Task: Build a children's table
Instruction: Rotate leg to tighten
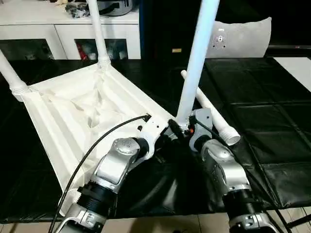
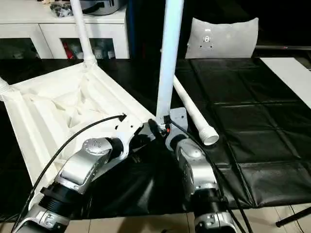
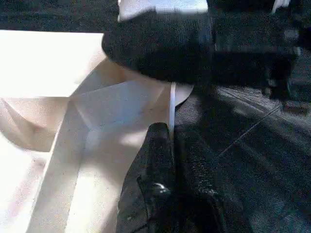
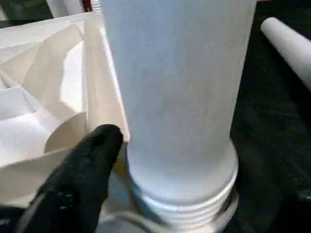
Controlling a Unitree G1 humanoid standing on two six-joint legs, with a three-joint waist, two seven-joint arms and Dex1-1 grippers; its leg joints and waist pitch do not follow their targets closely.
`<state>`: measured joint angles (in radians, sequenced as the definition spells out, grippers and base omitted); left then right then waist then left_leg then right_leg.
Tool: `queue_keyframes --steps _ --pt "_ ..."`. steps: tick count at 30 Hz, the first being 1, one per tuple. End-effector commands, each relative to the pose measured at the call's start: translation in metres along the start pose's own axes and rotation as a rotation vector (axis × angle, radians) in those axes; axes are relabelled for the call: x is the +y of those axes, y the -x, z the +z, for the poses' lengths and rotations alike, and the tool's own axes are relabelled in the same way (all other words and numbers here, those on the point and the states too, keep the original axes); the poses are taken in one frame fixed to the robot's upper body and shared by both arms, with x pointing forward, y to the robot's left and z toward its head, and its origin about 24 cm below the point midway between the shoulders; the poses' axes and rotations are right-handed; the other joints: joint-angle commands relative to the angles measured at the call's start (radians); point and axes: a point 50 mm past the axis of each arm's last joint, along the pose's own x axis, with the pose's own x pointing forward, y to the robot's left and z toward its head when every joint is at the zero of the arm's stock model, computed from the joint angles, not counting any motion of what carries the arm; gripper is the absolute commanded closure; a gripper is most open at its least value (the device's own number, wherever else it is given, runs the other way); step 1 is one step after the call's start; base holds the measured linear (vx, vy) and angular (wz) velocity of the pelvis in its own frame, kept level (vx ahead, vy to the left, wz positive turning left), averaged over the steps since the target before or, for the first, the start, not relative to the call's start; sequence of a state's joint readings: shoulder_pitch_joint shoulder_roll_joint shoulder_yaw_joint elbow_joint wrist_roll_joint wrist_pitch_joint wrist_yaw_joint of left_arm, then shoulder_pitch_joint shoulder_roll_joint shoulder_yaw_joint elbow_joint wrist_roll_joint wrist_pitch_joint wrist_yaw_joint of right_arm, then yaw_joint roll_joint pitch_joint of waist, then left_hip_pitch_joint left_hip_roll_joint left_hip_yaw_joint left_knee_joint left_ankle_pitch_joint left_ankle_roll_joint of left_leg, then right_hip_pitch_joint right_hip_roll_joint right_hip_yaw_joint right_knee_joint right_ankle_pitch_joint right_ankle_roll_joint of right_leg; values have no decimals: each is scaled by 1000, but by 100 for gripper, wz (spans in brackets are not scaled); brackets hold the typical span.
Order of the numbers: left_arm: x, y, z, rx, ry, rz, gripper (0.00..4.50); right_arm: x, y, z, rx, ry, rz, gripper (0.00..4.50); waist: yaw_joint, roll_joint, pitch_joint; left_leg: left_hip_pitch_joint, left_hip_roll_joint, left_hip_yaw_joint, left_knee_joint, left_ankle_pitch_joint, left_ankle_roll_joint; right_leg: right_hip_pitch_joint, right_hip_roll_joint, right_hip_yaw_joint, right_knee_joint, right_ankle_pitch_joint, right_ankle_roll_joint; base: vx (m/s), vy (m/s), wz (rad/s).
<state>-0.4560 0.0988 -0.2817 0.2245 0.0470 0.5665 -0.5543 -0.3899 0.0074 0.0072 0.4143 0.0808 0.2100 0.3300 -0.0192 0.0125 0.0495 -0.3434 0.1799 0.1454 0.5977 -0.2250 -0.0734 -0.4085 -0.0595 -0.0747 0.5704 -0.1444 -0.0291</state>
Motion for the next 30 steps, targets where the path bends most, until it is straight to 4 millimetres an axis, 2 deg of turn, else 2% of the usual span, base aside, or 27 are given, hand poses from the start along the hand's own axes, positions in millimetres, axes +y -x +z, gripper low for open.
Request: queue_keyframes --steps 1,3,5,6,9,11,14,15,18,19,21,23,24,27,28,30 --pt "6 3 15 -58 -54 9 450 12 2 -16 52 -16 98 45 10 2 -65 -21 31 -1 -66 -107 92 70 -74 41 -61 -265 -207 0 0 0" --pt "7 4 13 -52 -62 -6 450 10 4 -14 36 -7 112 25 9 2 -63 -20 32 0 -67 -126 88 68 -73 41 -64 -294 -198 0 0 0" --pt "8 9 5 -32 -90 -73 450 -1 15 -11 6 33 176 11 9 3 -61 -17 32 0 -68 -143 84 66 -72 41 -68 -327 -189 0 0 0" --pt "8 14 -2 -8 -110 -130 450 -13 26 -8 1 81 231 11 11 4 -61 -17 33 0 -68 -150 85 65 -72 42 -68 -334 -186 0 0 0" --pt "9 19 -8 13 -145 -187 450 -23 36 -4 8 129 289 4 19 4 -62 -18 36 1 -67 -142 96 66 -71 43 -63 -294 -197 0 0 0" --pt "7 25 -13 30 -198 -276 450 -31 44 1 24 166 357 4 24 4 -60 -16 35 1 -67 -152 96 66 -72 43 -64 -316 -200 0 0 0" --pt "5 35 -21 62 -282 -409 450 -38 54 6 73 243 485 4 34 5 -57 -10 38 -1 -70 -175 92 61 -73 44 -68 -372 -183 0 0 0" --pt "4 36 -22 62 -289 -426 450 -38 55 6 78 257 499 4 34 5 -56 -9 39 1 -70 -179 91 59 -72 44 -69 -376 -184 0 0 0" --pt "2 43 -25 73 -327 -530 450 -37 59 10 104 328 602 4 51 5 -55 -4 40 4 -70 -178 80 54 -74 46 -71 -397 -178 0 0 0" --pt "1 47 -27 91 -350 -574 450 -35 59 11 110 344 651 4 57 5 -58 -4 43 2 -72 -171 77 56 -74 47 -64 -373 -184 0 0 0" --pt "2 50 -29 110 -373 -603 450 -33 59 13 117 362 696 4 59 2 -57 -5 44 2 -73 -165 75 57 -73 47 -59 -346 -194 0 0 0" --pt "3 52 -31 125 -388 -620 450 -30 56 13 137 375 736 4 61 4 -58 -3 45 3 -73 -157 72 56 -74 49 -57 -327 -202 0 0 0" --pt "3 52 -31 127 -392 -625 450 -29 56 13 142 376 746 31 62 0 -58 -3 45 3 -73 -155 71 57 -73 49 -56 -323 -204 0 0 0" --pt "4 54 -32 134 -402 -637 450 -27 52 12 157 368 771 39 67 2 -59 -4 43 5 -72 -140 67 59 -75 51 -54 -308 -207 0 0 0" --pt "5 55 -32 136 -406 -641 450 -25 50 11 161 351 786 55 66 -2 -59 -6 42 5 -72 -140 67 60 -75 51 -54 -314 -206 0 0 0" --pt "7 56 -33 138 -410 -639 450 -23 49 11 168 330 806 68 67 -2 -59 -6 42 5 -71 -145 63 61 -76 50 -56 -332 -200 0 0 0"
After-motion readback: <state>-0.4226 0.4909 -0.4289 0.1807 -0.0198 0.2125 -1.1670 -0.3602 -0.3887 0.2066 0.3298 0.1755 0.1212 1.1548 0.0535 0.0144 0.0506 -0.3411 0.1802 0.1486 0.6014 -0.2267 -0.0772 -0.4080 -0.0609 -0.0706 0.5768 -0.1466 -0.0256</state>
